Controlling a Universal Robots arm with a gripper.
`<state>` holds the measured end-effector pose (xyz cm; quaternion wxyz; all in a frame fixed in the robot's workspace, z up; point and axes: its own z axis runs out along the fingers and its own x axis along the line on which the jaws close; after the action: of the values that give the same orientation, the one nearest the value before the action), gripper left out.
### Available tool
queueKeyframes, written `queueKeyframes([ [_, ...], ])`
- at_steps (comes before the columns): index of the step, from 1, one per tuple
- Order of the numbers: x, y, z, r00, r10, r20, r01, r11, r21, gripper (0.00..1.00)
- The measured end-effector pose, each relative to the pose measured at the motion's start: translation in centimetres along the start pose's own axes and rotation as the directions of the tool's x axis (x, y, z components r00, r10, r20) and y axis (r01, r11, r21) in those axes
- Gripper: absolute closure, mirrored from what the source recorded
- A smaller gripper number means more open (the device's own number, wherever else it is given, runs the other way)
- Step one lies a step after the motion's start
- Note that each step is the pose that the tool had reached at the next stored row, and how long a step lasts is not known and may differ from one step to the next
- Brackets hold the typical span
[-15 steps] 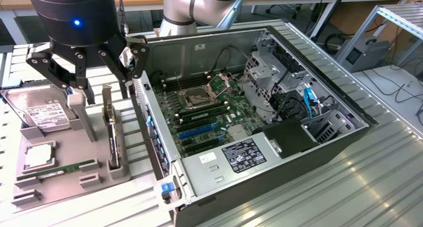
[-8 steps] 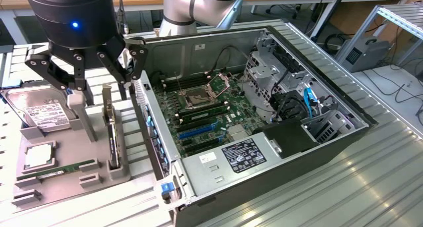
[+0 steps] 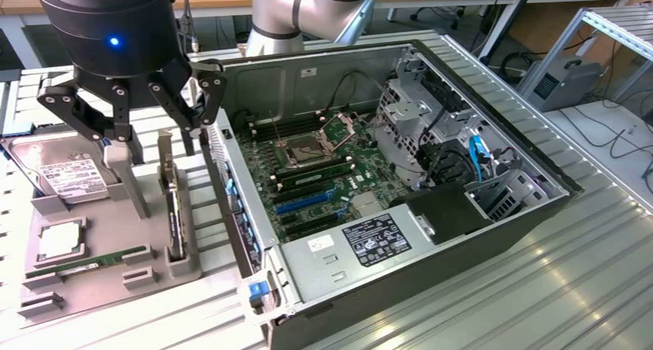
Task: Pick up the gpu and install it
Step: 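Pick up the gpu and move the gpu toward the slot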
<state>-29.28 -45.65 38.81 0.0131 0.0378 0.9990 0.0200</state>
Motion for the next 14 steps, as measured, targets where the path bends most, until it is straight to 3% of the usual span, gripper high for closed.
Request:
queueKeyframes([
  [14,0.12,-0.03,0.45,1.0000,0.000,0.0002,0.000,1.0000,0.0023,0.46],
])
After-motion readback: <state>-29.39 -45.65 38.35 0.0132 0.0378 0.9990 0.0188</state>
